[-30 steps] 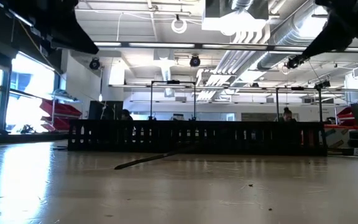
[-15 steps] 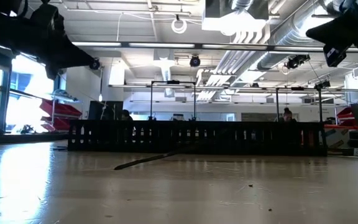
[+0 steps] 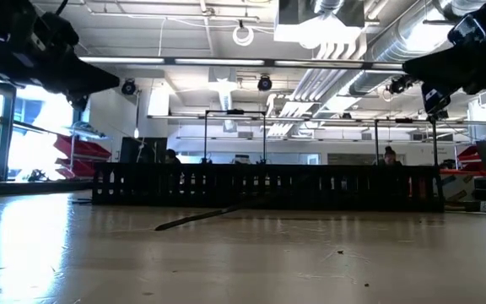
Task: Ziptie cables
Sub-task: Return to Home Position
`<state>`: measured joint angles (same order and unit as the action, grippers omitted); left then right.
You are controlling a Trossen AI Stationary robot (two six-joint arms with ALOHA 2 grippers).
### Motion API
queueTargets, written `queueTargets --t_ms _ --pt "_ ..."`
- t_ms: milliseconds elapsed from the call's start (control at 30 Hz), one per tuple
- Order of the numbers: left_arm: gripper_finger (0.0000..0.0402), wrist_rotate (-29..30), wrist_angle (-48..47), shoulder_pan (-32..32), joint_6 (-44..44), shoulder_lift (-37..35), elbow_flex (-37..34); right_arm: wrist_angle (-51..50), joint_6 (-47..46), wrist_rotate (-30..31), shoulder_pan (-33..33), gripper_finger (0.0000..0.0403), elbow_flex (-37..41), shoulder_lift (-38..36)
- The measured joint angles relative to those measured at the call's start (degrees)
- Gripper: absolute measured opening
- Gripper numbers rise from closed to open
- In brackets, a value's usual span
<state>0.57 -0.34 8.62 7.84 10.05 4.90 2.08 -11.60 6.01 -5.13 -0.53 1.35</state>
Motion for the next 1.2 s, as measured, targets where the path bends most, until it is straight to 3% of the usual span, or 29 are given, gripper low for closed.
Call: queueTargets --t_ms 167,433,667,967,1200 --pt "0.0 0.6 4.1 -1.3 1.8 -1.5 -4.3 0.4 1.6 -0.1 1.8 0.0 0.0 0.0" --pt "0.0 10.5 8.7 -9.9 -3.3 -1.6 -4.2 -0.2 2.6 -0.2 2.9 0.0 0.0 0.1" --pt "0.0 10.5 4.7 -12.1 -5.0 -1.4 -4.2 -0.2 6.1 -0.5 2.9 0.0 0.0 0.2" --pt "0.0001 10.5 2.4 -12.1 -3.6 -1.4 -4.2 -0.3 -1.4 -0.6 2.9 0.0 0.0 0.2" --pt "0.0001 10.5 2.4 -12.1 -3.6 -1.4 -4.2 -0.3 -1.9 -0.6 2.8 0.0 0.0 0.2"
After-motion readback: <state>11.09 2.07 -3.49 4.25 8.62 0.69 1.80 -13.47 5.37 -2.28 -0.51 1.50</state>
